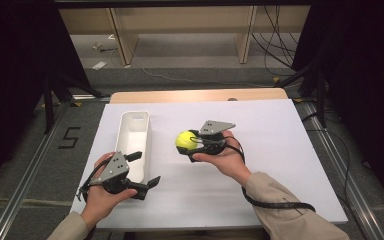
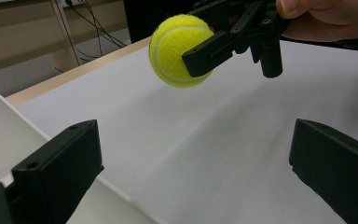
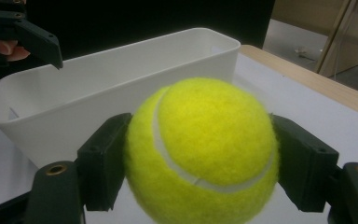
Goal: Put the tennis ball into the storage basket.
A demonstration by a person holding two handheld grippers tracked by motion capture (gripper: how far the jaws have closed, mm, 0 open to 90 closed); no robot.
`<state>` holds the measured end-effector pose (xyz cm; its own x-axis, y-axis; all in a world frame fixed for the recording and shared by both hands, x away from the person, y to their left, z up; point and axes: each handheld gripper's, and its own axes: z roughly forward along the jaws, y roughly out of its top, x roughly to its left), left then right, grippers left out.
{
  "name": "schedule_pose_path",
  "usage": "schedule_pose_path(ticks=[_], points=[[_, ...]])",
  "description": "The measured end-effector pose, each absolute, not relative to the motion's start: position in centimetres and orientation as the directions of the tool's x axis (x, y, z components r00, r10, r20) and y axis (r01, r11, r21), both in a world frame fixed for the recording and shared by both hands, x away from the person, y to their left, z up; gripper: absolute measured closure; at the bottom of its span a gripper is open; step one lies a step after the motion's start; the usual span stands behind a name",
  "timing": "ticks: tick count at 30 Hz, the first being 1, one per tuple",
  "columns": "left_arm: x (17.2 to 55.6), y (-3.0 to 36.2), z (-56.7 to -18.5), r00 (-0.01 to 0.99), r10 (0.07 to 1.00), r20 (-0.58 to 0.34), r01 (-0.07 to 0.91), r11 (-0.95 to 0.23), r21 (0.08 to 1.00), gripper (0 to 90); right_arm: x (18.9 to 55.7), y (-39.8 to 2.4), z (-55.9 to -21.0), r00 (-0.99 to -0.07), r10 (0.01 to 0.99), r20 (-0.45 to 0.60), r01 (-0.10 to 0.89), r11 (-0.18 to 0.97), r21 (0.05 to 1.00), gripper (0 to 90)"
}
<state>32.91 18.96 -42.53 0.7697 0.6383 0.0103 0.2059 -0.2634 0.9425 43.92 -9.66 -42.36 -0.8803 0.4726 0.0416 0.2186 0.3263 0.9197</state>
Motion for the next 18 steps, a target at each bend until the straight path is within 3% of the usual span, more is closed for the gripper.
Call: schedule_pose_path(ticks=[18], points=[[32.92, 18.96, -42.53, 0.768, 0.64, 0.009, 0.207, -0.262, 0.943, 2.1, 44.4, -9.37, -42.11, -0.879, 0.476, 0.04, 0.215, 0.318, 0.923, 27.2]])
